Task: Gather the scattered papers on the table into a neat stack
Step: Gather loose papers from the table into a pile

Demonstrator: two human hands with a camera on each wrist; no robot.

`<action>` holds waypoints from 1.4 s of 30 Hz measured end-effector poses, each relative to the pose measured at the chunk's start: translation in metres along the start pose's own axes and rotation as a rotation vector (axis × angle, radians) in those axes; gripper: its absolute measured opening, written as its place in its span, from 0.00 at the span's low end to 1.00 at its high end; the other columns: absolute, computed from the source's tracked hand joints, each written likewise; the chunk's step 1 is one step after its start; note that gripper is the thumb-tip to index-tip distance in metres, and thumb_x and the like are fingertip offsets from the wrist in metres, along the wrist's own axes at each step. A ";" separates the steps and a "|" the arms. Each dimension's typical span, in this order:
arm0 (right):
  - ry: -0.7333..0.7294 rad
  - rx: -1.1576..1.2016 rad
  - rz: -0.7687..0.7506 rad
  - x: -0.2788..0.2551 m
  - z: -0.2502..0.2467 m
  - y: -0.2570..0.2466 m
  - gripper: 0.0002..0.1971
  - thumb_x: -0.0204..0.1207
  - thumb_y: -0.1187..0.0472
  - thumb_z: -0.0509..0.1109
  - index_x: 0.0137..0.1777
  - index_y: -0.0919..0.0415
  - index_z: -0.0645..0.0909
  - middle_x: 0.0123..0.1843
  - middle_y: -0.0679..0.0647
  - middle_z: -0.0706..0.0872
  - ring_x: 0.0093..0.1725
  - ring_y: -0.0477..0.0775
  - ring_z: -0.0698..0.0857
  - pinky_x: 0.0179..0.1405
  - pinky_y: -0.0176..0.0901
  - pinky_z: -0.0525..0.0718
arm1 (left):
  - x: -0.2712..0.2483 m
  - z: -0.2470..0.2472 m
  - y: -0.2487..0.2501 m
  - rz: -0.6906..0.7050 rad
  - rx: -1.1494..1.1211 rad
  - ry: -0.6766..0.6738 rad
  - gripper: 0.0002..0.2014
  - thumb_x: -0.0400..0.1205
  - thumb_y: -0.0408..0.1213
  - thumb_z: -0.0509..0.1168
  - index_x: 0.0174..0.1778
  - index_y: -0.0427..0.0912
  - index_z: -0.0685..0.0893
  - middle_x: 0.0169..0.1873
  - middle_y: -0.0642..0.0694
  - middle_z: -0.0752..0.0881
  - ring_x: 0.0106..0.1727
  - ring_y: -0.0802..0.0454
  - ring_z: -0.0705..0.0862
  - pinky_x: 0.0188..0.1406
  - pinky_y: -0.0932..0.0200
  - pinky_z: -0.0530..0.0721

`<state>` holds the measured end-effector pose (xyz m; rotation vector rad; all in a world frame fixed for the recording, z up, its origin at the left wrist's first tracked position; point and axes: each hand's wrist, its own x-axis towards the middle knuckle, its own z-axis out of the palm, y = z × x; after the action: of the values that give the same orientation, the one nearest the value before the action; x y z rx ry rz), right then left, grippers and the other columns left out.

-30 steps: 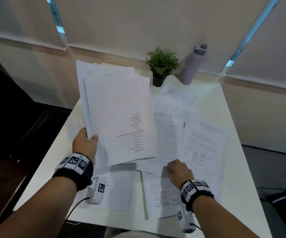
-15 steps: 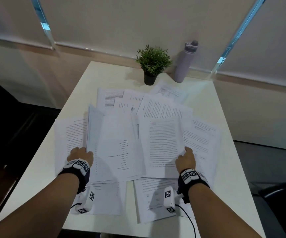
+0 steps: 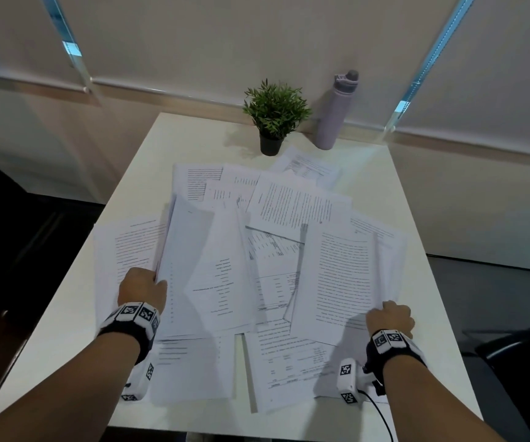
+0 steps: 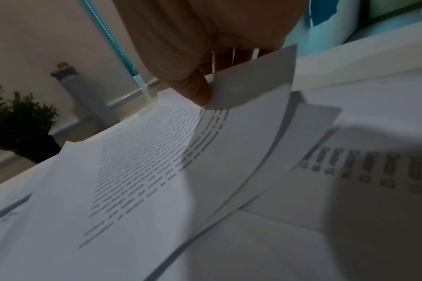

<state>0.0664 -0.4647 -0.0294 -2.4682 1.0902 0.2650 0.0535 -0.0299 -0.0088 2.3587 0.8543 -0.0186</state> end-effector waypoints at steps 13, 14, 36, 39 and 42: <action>0.095 0.051 -0.128 -0.023 -0.006 -0.019 0.29 0.72 0.68 0.66 0.74 0.55 0.66 0.60 0.65 0.84 0.62 0.68 0.80 0.66 0.58 0.68 | -0.027 -0.009 -0.008 -0.044 -0.029 -0.208 0.27 0.78 0.25 0.59 0.75 0.35 0.65 0.64 0.33 0.79 0.61 0.36 0.79 0.60 0.51 0.77; 0.114 0.046 -0.146 -0.025 -0.008 -0.020 0.29 0.72 0.67 0.65 0.74 0.55 0.67 0.58 0.65 0.85 0.60 0.67 0.81 0.65 0.58 0.69 | -0.027 -0.010 -0.008 -0.033 -0.008 -0.201 0.21 0.78 0.25 0.59 0.68 0.32 0.70 0.58 0.34 0.80 0.56 0.39 0.79 0.55 0.53 0.76; -0.186 0.786 -0.456 -0.096 -0.024 -0.133 0.04 0.78 0.61 0.64 0.46 0.58 0.81 0.43 0.54 0.85 0.43 0.55 0.83 0.44 0.43 0.79 | -0.022 -0.076 -0.003 -0.005 -0.509 0.048 0.19 0.75 0.23 0.66 0.63 0.32 0.77 0.55 0.39 0.84 0.55 0.46 0.83 0.57 0.55 0.77; -0.350 0.633 -0.427 -0.108 -0.001 -0.131 0.04 0.77 0.60 0.64 0.45 0.58 0.80 0.46 0.56 0.86 0.48 0.59 0.83 0.49 0.48 0.80 | -0.037 -0.055 -0.008 -0.037 -0.630 -0.164 0.22 0.76 0.23 0.66 0.68 0.33 0.75 0.58 0.39 0.83 0.59 0.45 0.82 0.57 0.54 0.77; -0.534 0.623 -0.392 -0.121 0.015 -0.121 0.05 0.79 0.61 0.64 0.53 0.53 0.76 0.50 0.53 0.85 0.52 0.56 0.83 0.56 0.50 0.80 | -0.048 -0.037 -0.016 -0.036 -0.678 -0.342 0.26 0.74 0.27 0.69 0.70 0.41 0.76 0.63 0.43 0.84 0.65 0.42 0.82 0.67 0.44 0.77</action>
<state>0.0745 -0.3059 0.0347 -1.8351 0.3697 0.3660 -0.0004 -0.0273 0.0222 1.6427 0.6081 -0.1234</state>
